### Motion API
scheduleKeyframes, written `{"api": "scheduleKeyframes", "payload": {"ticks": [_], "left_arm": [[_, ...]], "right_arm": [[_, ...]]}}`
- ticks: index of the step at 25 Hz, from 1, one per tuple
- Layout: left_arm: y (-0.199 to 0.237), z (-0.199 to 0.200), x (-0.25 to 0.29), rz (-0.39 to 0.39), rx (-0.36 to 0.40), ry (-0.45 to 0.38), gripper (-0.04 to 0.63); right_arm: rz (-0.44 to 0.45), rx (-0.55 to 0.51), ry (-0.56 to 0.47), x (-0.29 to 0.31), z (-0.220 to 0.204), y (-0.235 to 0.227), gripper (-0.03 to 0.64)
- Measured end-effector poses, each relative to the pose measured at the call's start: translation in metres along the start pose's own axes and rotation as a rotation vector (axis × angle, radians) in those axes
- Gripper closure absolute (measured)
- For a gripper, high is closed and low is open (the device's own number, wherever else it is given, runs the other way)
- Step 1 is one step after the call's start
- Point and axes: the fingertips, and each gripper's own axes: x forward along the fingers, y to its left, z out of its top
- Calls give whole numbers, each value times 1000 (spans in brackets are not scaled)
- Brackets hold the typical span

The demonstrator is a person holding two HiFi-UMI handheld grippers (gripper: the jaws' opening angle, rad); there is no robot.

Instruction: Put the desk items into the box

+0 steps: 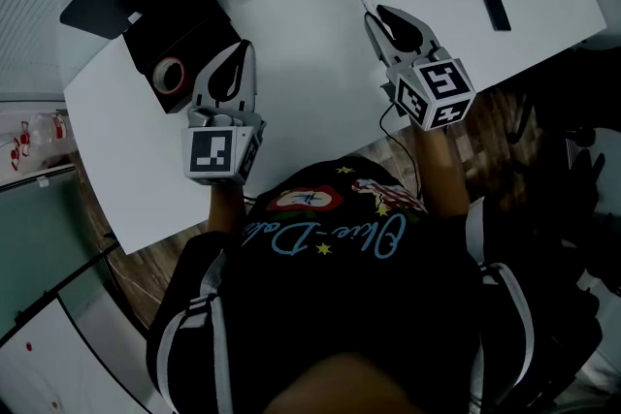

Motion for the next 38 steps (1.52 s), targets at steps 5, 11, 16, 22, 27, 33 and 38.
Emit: {"api": "scheduleKeyframes", "payload": {"ticks": [5, 11, 16, 22, 27, 33, 38], "left_arm": [[-7, -1, 3, 0, 5, 15, 600], [-6, 2, 1, 27, -25, -9, 598], [4, -1, -12, 79, -24, -8, 598], [29, -9, -41, 188, -43, 25, 598], [54, -15, -73, 302, -61, 23, 598], [78, -20, -116, 420, -53, 29, 598], [94, -29, -154, 534, -62, 45, 598]], "right_arm": [[9, 2, -20, -6, 7, -3, 537], [35, 8, -26, -3, 9, -4, 537], [94, 10, -23, 11, 9, 10, 537], [199, 12, -6, 41, 9, 41, 537], [306, 5, 9, 68, 8, 76, 537], [430, -5, 25, 99, 5, 125, 537], [533, -12, 43, 119, 0, 168, 537]]}}
